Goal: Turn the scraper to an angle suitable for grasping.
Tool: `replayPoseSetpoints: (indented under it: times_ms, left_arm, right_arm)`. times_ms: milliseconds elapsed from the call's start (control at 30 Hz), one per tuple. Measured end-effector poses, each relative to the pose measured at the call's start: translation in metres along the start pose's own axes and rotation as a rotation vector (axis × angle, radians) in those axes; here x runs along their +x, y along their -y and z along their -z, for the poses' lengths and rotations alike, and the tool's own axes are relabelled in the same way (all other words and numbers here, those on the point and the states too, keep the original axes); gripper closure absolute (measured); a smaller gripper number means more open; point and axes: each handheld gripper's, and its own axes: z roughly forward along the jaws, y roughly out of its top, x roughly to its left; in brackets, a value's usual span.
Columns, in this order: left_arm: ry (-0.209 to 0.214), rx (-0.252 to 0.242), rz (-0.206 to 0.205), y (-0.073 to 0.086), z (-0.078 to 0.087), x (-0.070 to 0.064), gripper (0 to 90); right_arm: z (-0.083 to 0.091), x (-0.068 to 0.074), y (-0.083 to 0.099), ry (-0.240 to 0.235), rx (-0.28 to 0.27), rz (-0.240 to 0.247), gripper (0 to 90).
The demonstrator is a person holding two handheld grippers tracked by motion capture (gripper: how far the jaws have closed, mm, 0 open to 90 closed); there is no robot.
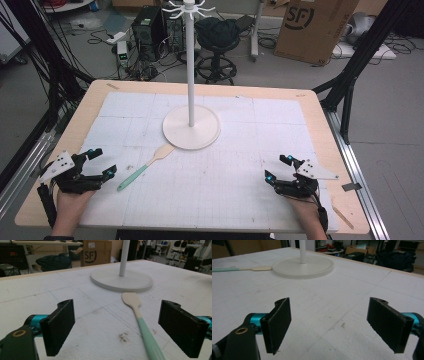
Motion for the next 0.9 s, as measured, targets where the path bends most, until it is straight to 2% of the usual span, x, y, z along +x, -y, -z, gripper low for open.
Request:
replayPoseSetpoints:
  times_ms: [167,300,433,600,667,833,900]
  left_arm:
    - [0.008,0.003,-0.004,-0.001,0.000,0.000,15.8]
    - [-0.003,0.005,0.000,-0.002,-0.001,0.000,15.3]
    - [0.001,0.014,0.006,-0.007,-0.002,-0.002,14.9]
    - [0.037,0.063,-0.011,-0.019,-0.015,-0.011,15.0]
    - [0.041,0.071,-0.011,-0.021,-0.018,-0.013,14.9]
    - [0.039,0.154,-0.040,-0.027,-0.038,-0.024,14.9]
    - [0.040,0.167,-0.040,-0.028,-0.041,-0.026,14.9]
  right_arm:
    - [0.000,0.000,0.000,0.001,0.002,0.001,18.7]
    - [0.000,0.000,0.000,0.003,0.003,-0.004,18.7]
    - [0.000,0.000,0.000,0.003,0.002,-0.003,18.8]
    - [0.000,0.000,0.000,0.002,0.004,-0.003,18.8]
    - [0.000,0.000,0.000,0.003,0.003,-0.001,18.9]
    - [-0.001,0.000,0.000,0.004,0.006,-0.002,18.9]
    - [-0.001,0.000,0.000,0.003,0.009,-0.005,18.9]
